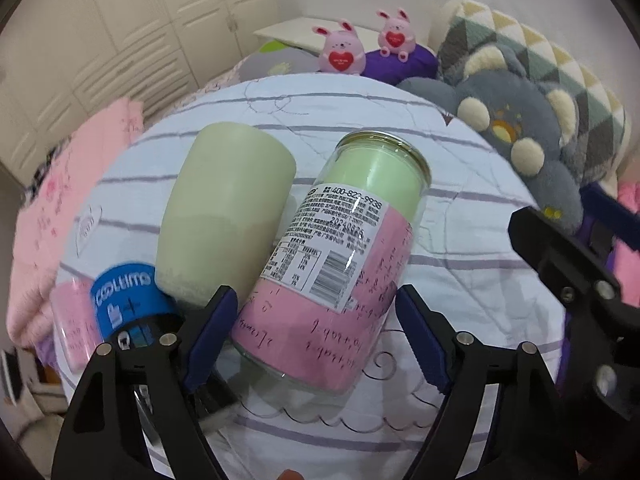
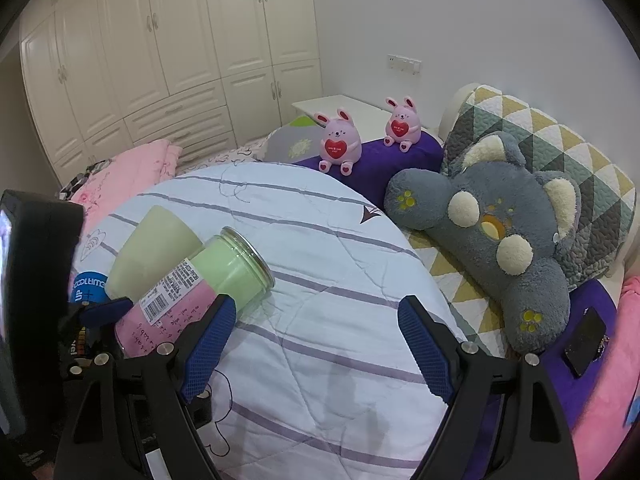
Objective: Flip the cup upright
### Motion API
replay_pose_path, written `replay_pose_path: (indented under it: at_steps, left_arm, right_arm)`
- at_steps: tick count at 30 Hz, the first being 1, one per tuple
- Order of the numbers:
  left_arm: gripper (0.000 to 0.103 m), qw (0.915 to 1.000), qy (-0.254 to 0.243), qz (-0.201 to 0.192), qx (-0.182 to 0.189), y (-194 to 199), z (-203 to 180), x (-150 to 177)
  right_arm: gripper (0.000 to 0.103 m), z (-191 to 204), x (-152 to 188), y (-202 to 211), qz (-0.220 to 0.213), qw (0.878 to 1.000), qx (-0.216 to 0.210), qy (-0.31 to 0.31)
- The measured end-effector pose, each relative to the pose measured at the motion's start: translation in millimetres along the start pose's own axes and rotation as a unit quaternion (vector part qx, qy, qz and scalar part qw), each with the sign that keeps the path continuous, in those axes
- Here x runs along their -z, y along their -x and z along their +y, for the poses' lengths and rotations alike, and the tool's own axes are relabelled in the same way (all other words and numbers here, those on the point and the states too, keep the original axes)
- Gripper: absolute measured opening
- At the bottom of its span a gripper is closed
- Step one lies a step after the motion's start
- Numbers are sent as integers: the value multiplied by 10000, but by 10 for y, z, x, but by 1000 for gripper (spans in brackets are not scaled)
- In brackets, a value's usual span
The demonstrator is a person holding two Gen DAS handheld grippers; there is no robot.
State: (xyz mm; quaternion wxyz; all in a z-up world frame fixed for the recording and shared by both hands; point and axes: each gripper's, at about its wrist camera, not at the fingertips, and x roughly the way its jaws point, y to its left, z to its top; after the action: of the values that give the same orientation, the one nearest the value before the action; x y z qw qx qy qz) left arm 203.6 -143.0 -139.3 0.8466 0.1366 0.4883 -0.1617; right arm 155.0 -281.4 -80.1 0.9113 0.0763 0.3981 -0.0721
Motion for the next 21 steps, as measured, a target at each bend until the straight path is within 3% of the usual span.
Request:
replay_pose_path:
  at_steps: [9, 16, 21]
  left_arm:
    - [78, 9975, 613, 68, 344, 177, -105, 262]
    - [78, 9906, 1287, 75, 466, 298, -131, 513]
    - [78, 9886, 1421, 91, 498, 347, -174, 611]
  right_arm:
    - [85, 37, 22, 115, 25, 9998, 24, 194]
    - [85, 44, 113, 143, 267, 9991, -123, 296]
    - [85, 67, 163, 170, 364, 9985, -234, 325]
